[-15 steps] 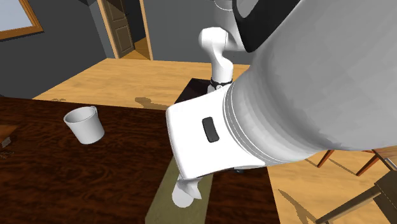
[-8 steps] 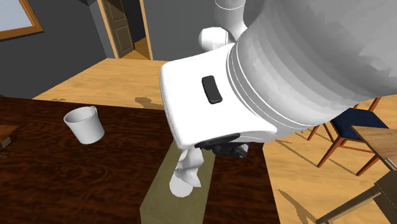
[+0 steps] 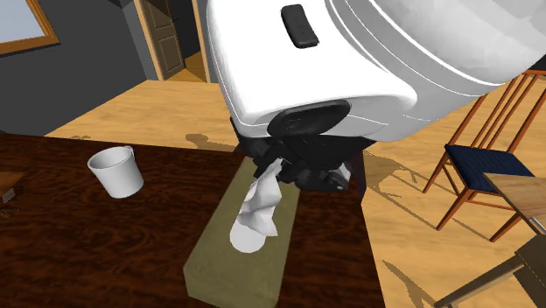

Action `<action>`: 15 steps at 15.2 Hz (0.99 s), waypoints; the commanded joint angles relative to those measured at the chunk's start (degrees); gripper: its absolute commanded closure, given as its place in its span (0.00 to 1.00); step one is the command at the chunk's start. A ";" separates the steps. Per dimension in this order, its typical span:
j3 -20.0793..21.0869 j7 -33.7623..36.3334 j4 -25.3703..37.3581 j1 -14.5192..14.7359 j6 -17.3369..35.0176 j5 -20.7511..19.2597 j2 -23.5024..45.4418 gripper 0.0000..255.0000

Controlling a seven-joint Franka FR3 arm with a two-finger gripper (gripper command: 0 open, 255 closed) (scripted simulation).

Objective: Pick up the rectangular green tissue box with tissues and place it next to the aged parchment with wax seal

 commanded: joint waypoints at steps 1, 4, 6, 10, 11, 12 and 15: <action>-0.12 -0.73 2.22 0.19 -1.67 -0.20 0.41 1.00; -0.69 -2.70 -0.05 -1.66 -0.26 -0.64 -1.29 1.00; -1.29 -4.52 -2.51 -3.53 1.57 -1.06 -2.75 1.00; -2.64 -8.34 -5.93 -7.11 4.85 -1.94 -4.74 1.00; -3.00 -9.33 -6.52 -7.98 5.60 -2.16 -5.07 1.00; -3.37 -10.32 -7.00 -8.84 6.33 -2.39 -5.33 1.00; -4.50 -13.36 -7.87 -11.40 8.37 -3.03 -5.71 1.00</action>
